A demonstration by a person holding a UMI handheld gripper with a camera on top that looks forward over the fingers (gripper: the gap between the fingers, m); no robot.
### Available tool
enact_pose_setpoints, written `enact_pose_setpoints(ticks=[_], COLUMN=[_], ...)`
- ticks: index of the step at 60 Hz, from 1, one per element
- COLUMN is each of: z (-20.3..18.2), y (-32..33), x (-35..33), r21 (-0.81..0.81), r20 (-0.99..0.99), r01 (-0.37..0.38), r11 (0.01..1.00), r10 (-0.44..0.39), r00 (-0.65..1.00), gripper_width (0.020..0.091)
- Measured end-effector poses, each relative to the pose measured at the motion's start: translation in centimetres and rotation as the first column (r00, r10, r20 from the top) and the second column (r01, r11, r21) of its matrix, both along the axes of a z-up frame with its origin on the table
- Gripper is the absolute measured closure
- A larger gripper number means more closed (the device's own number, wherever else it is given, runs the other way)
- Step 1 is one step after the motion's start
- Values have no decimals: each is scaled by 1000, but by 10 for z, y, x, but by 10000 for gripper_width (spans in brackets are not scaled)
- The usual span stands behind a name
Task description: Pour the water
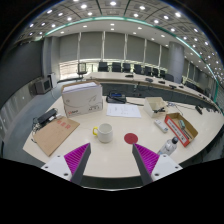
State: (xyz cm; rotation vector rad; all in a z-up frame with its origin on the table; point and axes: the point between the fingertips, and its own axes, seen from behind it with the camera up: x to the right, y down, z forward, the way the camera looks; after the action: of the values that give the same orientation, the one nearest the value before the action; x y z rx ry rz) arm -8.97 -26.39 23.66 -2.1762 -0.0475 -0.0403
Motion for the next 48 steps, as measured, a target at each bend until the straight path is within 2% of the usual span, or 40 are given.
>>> enact_pose_setpoints(ticks=[13, 32, 48], z=[-20, -97, -154], y=[-5, -20, 25], x=[54, 181, 268], r21=[-5, -31, 52], r20=[-25, -43, -67], r01=[29, 98, 127], r11=[1000, 995, 991], r10=[-29, -99, -124], r00=[999, 994, 990], gripper_width=[241, 245, 242])
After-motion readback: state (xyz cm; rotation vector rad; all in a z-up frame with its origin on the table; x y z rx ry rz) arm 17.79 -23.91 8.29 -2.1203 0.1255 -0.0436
